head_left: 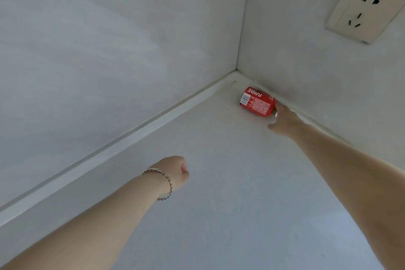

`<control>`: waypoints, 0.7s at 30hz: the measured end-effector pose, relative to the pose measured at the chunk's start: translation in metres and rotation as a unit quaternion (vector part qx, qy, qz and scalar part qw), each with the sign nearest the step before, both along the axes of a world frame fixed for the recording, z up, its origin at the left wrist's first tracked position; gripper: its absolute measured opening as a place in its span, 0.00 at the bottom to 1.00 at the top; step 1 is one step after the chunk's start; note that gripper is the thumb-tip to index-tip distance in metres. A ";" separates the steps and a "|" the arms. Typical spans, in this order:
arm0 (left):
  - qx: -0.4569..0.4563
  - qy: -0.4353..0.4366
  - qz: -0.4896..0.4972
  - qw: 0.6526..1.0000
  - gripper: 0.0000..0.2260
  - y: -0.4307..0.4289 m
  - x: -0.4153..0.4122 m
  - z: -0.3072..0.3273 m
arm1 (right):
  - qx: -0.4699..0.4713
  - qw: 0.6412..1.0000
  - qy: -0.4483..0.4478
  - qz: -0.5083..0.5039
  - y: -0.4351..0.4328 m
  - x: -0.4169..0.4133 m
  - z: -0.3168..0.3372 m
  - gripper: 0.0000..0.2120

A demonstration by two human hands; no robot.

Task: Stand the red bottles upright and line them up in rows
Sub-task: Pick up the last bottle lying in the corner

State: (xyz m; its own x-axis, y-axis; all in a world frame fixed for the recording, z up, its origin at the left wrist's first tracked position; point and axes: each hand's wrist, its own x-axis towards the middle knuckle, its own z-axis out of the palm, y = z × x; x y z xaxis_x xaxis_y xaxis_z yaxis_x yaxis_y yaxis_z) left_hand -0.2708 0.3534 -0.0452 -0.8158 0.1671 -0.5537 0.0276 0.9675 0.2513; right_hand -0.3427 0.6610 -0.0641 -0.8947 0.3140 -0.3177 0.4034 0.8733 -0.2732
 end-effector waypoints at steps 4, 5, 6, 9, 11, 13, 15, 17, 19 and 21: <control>-0.001 0.008 -0.012 1.000 0.07 -0.003 -0.013 -0.010 | -0.029 0.997 0.056 -0.050 0.007 -0.018 -0.020 0.31; -0.006 0.008 -0.012 1.000 0.09 -0.004 -0.015 -0.012 | -0.038 0.994 0.079 -0.064 0.010 -0.020 -0.023 0.26; -0.007 0.007 -0.011 1.000 0.10 -0.005 -0.018 -0.014 | -0.045 0.992 0.097 -0.072 0.012 -0.021 -0.025 0.19; -0.009 0.006 -0.008 1.000 0.11 -0.006 -0.023 -0.019 | -0.063 0.985 0.136 -0.090 0.012 -0.018 -0.031 0.09; -0.011 -0.001 -0.010 1.000 0.09 -0.007 -0.023 -0.021 | -0.087 0.976 0.167 -0.111 0.007 -0.013 -0.035 0.07; -0.010 -0.006 -0.009 1.000 0.06 -0.008 -0.021 -0.022 | -0.111 0.969 0.190 -0.115 0.000 -0.004 -0.037 0.11; -0.008 -0.007 -0.010 1.000 0.05 -0.011 -0.017 -0.022 | -0.127 0.970 0.196 -0.072 -0.009 0.007 -0.036 0.15; -0.004 -0.013 -0.004 1.000 0.06 -0.015 -0.010 -0.019 | -0.136 0.971 0.197 -0.026 -0.019 0.022 -0.028 0.15; 0.009 -0.009 0.004 1.000 0.04 -0.019 0.002 -0.013 | -0.136 0.971 0.195 -0.010 -0.027 0.039 -0.015 0.15; 0.039 -0.001 0.023 0.999 0.04 -0.024 0.020 -0.005 | -0.136 0.972 0.189 0.007 -0.035 0.060 0.001 0.11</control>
State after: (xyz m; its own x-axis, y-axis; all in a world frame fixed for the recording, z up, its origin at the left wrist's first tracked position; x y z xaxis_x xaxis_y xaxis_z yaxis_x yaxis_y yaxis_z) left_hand -0.2508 0.3292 -0.0505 -0.8221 0.1720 -0.5428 -0.0168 0.9455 0.3251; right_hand -0.2827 0.6256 -0.0629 -0.9671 0.2522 -0.0346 0.2184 0.7523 -0.6216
